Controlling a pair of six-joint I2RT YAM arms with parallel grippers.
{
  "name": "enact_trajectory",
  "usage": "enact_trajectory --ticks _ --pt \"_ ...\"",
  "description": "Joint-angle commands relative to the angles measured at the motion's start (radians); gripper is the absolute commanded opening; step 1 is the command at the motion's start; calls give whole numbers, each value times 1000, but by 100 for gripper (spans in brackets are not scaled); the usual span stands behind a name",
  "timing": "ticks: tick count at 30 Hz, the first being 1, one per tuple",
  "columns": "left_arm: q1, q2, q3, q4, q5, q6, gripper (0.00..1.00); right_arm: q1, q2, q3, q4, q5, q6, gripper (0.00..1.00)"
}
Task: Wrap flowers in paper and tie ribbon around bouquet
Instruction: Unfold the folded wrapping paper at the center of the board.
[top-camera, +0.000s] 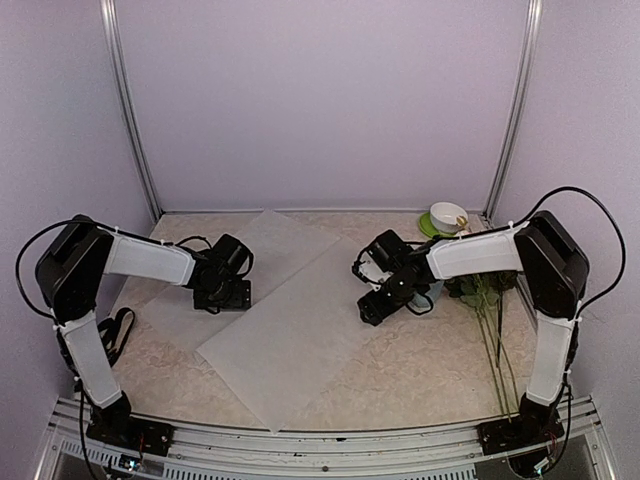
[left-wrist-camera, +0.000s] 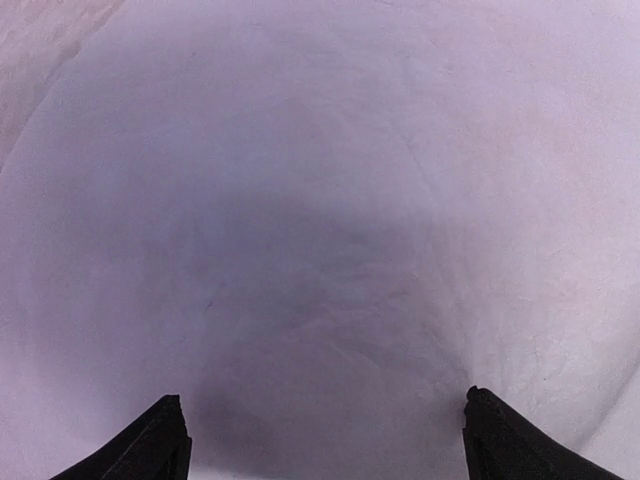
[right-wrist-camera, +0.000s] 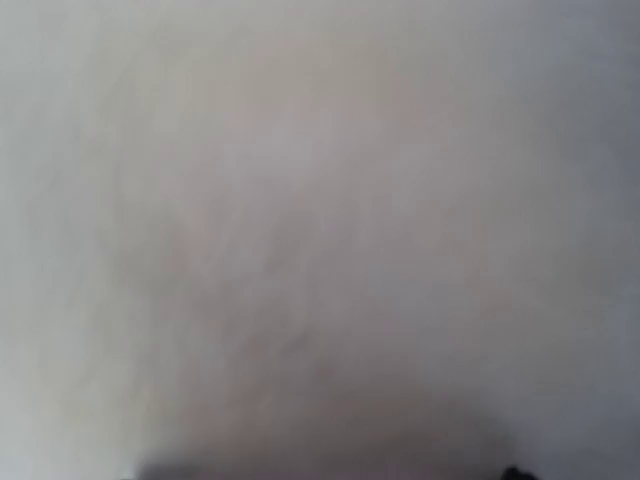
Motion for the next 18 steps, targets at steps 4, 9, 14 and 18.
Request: enact_trajectory --ticks 4,9,14,18 --pt "1 76 118 -58 -39 302 93 48 -46 -62 -82 -5 40 77" --pt "-38 -19 133 -76 -65 328 93 46 -87 1 -143 46 28 78" --pt "-115 -123 145 -145 -151 296 93 48 -109 67 -125 -24 17 77" --pt "-172 -150 115 -161 -126 244 93 52 -50 103 -112 -47 20 75"
